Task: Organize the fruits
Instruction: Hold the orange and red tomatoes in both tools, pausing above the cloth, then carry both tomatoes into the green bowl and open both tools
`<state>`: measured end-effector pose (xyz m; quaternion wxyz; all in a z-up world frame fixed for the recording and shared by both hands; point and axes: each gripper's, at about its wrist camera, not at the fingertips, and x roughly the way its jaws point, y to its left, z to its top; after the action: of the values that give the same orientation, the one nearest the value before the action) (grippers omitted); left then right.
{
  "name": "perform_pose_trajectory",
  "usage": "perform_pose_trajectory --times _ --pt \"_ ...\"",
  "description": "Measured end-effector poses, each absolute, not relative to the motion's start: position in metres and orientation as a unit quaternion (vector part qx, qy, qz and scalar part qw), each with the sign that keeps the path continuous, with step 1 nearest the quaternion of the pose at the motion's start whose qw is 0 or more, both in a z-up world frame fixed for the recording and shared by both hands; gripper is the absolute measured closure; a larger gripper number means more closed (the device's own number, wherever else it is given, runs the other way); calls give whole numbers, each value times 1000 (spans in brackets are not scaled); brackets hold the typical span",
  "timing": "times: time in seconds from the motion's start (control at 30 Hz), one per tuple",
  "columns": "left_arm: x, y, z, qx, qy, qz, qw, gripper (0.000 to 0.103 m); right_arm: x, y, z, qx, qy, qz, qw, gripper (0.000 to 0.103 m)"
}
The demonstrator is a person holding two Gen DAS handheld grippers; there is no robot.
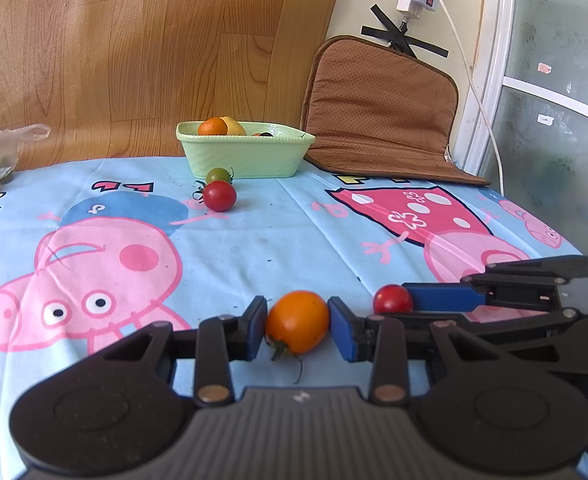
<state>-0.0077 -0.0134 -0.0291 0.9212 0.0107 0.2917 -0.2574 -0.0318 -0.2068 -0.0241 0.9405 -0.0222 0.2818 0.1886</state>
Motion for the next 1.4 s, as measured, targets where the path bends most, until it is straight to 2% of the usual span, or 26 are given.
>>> perform_pose_trajectory --times 0.33,0.43,0.57,0.67,0.93,1.1,1.3,1.37,1.4 --pt "-8 -13 -29 8 291 -256 922 70 -32 -206 -24 -25 281 187 941 71" --pt "-7 -12 -29 1 293 -257 921 71 -32 -206 -24 -26 281 188 941 74" --pt "1 -8 -25 -34 307 -265 913 71 -27 -213 -20 5 278 188 942 75" --pt "22 -4 -12 -66 313 -276 907 71 -17 -215 -7 6 262 190 946 75" --pt "117 -19 39 -48 267 -265 925 71 69 -225 24 5 216 171 961 75" --pt "190 -37 32 -48 288 -257 921 71 138 -232 19 28 215 142 966 75" --pt "243 -56 9 -38 314 -250 915 71 191 -238 -4 29 232 125 964 73" --pt "251 -56 5 -44 320 -252 912 67 196 -244 -9 44 238 125 962 73" --pt "251 -55 4 -47 317 -251 913 61 196 -248 -9 55 233 129 962 71"
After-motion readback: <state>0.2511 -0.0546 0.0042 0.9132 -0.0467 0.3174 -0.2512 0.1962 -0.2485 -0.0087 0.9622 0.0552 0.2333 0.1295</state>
